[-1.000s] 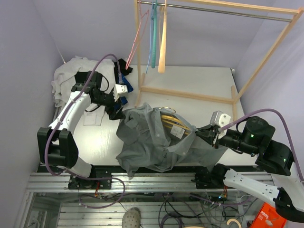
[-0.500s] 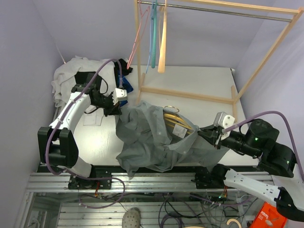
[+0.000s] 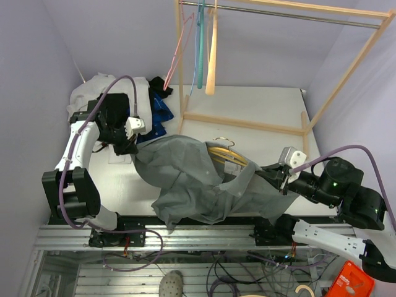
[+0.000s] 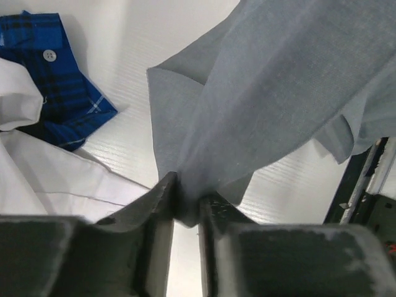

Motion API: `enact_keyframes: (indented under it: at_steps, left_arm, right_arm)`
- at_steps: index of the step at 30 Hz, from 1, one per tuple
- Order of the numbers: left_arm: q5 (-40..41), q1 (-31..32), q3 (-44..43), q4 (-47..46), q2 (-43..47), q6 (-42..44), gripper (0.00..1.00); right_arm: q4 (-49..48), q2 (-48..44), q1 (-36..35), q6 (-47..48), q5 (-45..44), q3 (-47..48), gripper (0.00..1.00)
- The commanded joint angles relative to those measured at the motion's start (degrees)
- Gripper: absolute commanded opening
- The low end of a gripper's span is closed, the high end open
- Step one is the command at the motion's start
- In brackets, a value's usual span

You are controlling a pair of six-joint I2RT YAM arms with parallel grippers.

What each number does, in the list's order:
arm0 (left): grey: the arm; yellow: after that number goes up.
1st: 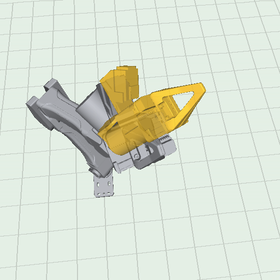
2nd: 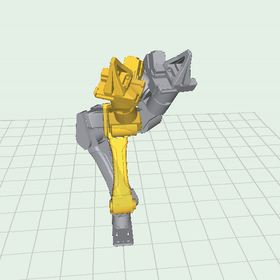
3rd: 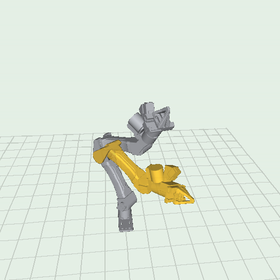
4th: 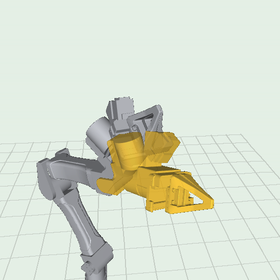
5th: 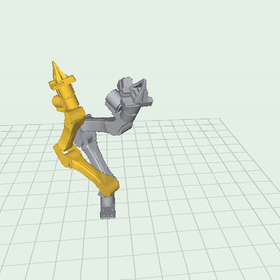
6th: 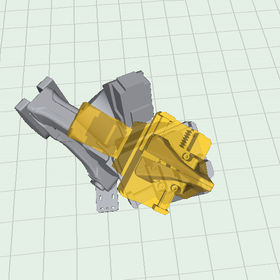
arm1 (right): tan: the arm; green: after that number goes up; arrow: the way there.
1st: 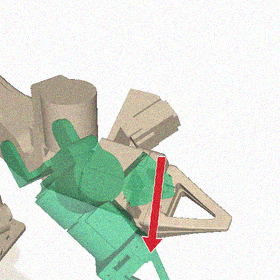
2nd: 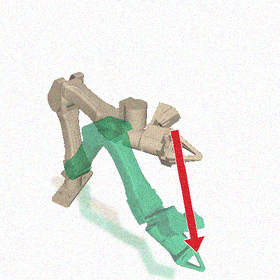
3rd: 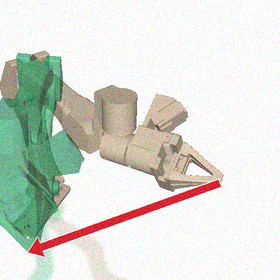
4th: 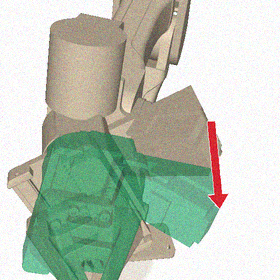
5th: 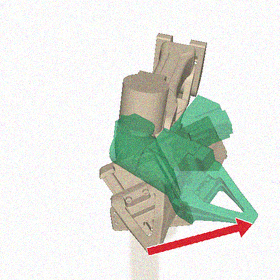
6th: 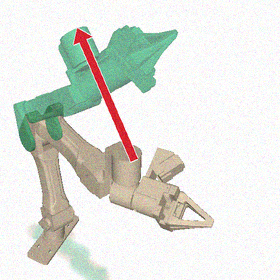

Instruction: Place the shirt on the hanger

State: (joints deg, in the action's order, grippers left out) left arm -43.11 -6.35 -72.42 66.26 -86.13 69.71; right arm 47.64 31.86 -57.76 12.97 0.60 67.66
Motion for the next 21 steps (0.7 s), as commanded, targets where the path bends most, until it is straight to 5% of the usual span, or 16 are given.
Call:
enact_keyframes:
  at_steps: [1, 2, 3, 7, 10, 12, 14, 21]
  left_arm:
    - [-3.83, -0.7, -2.47, 0.92, 0.51, -2.78, 0.62]
    - [-5.36, -0.72, -3.49, 1.73, 0.59, -3.84, 0.96]
    - [-7.59, -0.71, -5.08, 4.16, 0.79, -3.16, 0.99]
    - [-18.75, -0.7, -15.22, 13.73, 2.35, -2.27, 0.98]
    - [-22.88, -0.73, -25.43, 10.28, 0.53, -16.63, 0.98]
    - [-19.01, -0.72, -29.47, -0.15, -0.06, -38.2, 0.98]
    - [-13.45, -0.71, -33.28, -5.27, -0.66, -47.2, 0.98]
    - [3.8, -0.82, -41.92, -8.69, -1.98, -60.62, 0.99]
  right_arm:
    - [-4.54, -1.59, -1.26, -0.72, -3.71, 0.18, 0.0]
    - [-4.75, -1.72, -1.41, -0.75, -4.18, 0.04, 0.0]
    - [-5.08, -1.92, -1.53, -0.94, -4.83, -0.22, 0.0]
    - [-8.08, -3.02, -1.79, -3.21, -10.44, -1.7, 0.0]
    - [-10.28, -3.95, -1.75, -8.3, -18.56, -3.11, 0.0]
    - [-9.68, -3.99, -1.77, -11.46, -24.31, -3.43, 0.0]
    - [-6.91, -3.4, -1.78, -16.08, -32.72, -2.69, 0.0]
    - [4.34, -1.37, -1.81, -26.94, -46.31, -0.98, 0.0]
